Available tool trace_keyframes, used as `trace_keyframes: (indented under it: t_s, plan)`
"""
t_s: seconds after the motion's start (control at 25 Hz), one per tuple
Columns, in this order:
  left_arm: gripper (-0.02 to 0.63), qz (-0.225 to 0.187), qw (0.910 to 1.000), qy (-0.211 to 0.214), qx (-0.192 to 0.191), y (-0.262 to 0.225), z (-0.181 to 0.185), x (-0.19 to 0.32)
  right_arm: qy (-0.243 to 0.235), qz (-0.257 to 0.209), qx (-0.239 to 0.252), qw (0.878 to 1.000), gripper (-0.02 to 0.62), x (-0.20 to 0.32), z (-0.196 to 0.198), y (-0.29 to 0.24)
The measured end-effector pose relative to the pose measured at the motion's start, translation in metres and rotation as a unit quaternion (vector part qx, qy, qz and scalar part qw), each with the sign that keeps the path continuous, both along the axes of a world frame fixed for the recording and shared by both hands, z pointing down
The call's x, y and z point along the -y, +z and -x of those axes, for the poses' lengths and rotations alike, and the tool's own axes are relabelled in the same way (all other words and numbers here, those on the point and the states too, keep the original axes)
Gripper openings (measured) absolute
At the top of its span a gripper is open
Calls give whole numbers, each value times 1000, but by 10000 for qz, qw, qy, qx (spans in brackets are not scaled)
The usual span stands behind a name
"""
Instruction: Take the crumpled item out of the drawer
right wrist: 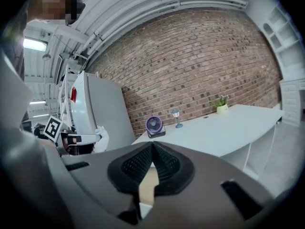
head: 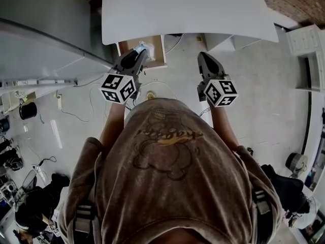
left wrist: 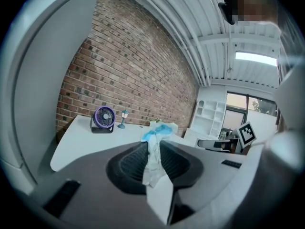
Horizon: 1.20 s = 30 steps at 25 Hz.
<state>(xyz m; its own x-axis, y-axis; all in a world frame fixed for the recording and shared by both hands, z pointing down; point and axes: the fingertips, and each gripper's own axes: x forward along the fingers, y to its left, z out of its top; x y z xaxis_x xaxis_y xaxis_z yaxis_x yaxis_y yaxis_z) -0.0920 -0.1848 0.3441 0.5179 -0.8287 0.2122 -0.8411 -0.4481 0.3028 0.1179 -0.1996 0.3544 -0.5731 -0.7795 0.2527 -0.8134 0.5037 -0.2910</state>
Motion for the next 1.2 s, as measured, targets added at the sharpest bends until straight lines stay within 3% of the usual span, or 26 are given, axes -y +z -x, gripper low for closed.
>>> trace_keyframes:
  t_s: [1.2]
  plan:
    - [79, 41, 9997, -87, -211, -9, 4, -33, -354, -64, -43, 9993, -5, -26, 15, -6]
